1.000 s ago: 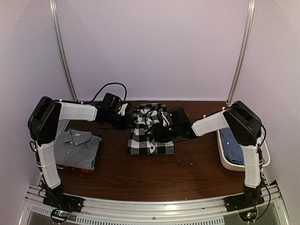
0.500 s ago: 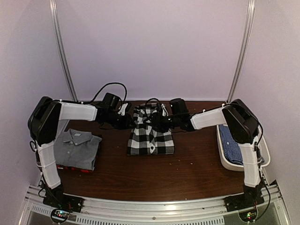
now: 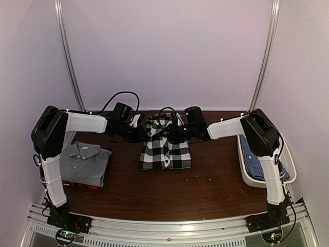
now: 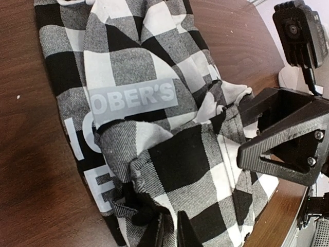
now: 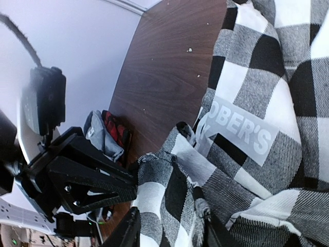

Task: Fold and stack the long sleeve shirts
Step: Smooth out the 2/3-rectangle-folded shirt at the center of the board.

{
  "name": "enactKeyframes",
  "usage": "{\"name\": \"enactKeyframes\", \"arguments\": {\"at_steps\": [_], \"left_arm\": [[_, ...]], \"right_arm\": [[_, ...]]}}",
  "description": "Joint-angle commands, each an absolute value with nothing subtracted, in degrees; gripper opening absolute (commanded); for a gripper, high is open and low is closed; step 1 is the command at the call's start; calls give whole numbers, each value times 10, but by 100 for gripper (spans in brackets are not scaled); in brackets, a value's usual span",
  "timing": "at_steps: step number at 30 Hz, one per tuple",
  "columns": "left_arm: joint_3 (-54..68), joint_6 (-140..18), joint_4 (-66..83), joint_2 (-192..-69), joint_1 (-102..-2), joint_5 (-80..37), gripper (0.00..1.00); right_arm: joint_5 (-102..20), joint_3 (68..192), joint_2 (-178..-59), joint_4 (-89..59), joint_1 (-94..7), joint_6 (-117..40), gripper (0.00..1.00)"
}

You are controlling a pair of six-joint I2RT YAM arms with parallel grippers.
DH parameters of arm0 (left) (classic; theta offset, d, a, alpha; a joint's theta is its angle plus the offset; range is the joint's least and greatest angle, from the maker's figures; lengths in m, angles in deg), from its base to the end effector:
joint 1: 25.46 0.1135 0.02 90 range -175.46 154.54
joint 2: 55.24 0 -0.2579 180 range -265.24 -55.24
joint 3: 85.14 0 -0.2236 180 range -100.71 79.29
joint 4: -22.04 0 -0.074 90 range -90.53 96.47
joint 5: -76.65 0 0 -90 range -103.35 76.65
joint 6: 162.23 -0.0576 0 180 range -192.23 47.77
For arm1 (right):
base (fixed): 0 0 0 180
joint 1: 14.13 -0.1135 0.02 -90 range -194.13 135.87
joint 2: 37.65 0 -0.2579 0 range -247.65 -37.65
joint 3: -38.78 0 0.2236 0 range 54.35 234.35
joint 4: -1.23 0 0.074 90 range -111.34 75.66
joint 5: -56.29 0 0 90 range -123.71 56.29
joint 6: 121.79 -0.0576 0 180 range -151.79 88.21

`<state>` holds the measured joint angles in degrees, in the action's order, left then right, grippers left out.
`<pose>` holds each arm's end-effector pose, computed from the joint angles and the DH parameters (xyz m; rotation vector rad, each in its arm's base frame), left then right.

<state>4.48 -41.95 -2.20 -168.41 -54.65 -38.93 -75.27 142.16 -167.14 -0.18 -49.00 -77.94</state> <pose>0.3488 -0.2234 0.1718 0.2017 2.5278 -0.9910 0.3791 0.3107 0.1600 -0.2968 2.3096 1.5488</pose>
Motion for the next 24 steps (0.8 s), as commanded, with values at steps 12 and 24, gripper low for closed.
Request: {"name": "enactKeyframes", "arguments": {"at_steps": [12,24], "left_arm": [[25,-430,-15,-1701,-542,-377,8],[-4,-422,-23,-1763,-542,-329,2]], "right_arm": [[-608,1394,-1601,-105,-486,-678,6],[-552,1513,-1683,-233,-483,-597,33]]}}
